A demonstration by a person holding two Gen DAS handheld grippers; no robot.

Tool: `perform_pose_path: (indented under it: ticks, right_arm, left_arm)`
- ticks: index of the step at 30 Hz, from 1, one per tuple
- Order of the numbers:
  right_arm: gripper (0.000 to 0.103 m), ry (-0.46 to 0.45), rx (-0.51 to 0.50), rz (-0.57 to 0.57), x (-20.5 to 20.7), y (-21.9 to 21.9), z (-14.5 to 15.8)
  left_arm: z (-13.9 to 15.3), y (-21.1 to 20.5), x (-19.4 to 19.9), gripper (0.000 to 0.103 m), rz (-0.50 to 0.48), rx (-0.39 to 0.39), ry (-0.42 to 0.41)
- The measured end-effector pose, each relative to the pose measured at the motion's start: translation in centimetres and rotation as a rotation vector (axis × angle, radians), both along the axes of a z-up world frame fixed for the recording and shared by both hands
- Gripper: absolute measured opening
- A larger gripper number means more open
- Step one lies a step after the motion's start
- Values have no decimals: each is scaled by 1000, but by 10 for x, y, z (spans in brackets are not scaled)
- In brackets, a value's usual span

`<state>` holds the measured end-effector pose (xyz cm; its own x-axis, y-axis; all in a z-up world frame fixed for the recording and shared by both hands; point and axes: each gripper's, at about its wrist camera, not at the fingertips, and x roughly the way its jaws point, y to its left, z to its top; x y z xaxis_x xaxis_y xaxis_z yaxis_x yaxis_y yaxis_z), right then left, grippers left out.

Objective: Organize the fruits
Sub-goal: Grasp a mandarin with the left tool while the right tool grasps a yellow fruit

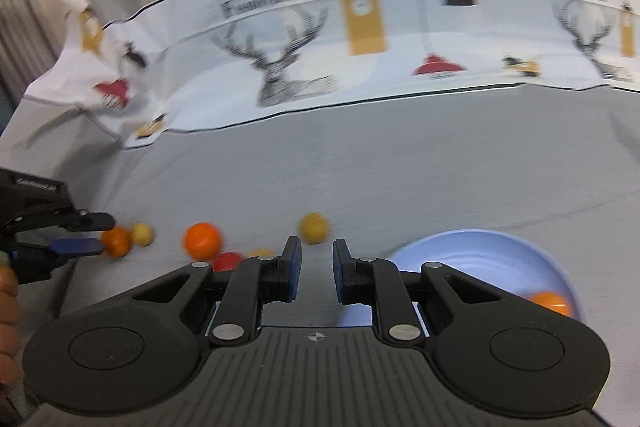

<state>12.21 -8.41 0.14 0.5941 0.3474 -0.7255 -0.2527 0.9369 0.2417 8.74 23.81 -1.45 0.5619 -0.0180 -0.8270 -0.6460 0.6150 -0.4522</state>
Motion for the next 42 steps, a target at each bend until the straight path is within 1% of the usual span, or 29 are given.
perform_pose_path:
  ticks: [3, 5, 9, 13, 14, 15, 16, 19, 21, 23, 24, 25, 27, 28, 31, 32, 35, 37, 40, 42]
  right_arm:
    - [18, 25, 14, 17, 5, 16, -5]
    - [18, 50, 14, 22, 11, 27, -11]
    - [19, 96, 22, 9, 26, 40, -25]
    - [19, 153, 25, -4, 40, 51, -43]
    - [20, 158, 19, -3, 42, 53, -47]
    - [21, 143, 4, -11, 43, 55, -47]
    - [25, 129, -18, -13, 45, 57, -48]
    - [26, 139, -19, -34, 52, 55, -51]
    - [26, 163, -11, -34, 56, 53, -56]
    - [26, 194, 10, -23, 57, 52, -60]
    - [27, 198, 3, -13, 57, 52, -62]
    - [26, 191, -7, -1, 55, 54, -62]
    - [26, 177, -28, 6, 54, 54, -60]
    - [26, 176, -34, 3, 54, 52, -59]
    - [26, 189, -12, -9, 55, 45, -58]
    - [26, 188, -10, -7, 55, 45, -57]
    - [26, 180, -13, 3, 54, 43, -55]
    - [26, 183, -8, 3, 53, 40, -54]
    - [26, 174, -3, 7, 51, 39, -51]
    - [26, 168, -3, 6, 49, 38, -49]
  left_arm:
    - [-2, 9, -1, 32, 37, -15, 11]
    - [-5, 8, 0, 32, 29, -26, 17]
    - [-10, -5, 10, 33, -41, -34, 19]
    - [-14, -12, 17, 33, -61, -9, 25]
    - [-15, -14, 18, 33, -70, -14, 22]
    - [-16, -16, 20, 33, -83, -17, 18]
    - [-17, -19, 23, 33, -96, -16, 14]
    - [-17, -32, 31, 33, -163, -11, -3]
    - [-18, -44, 37, 33, -215, -19, -12]
    - [-21, -57, 45, 34, -267, -5, -11]
    - [-22, -62, 48, 35, -287, 3, -6]
    - [-25, -68, 52, 39, -305, 14, 3]
    - [-30, -77, 57, 42, -326, 36, 21]
    - [-33, -81, 61, 42, -334, 50, 33]
    - [-40, -89, 68, 44, -349, 100, 52]
    - [-41, -92, 70, 44, -358, 122, 57]
    - [-49, -96, 75, 44, -380, 123, 76]
    - [-52, -99, 76, 42, -391, 148, 88]
    - [-50, -103, 75, 41, -409, 189, 78]
    - [-47, -102, 72, 40, -402, 205, 71]
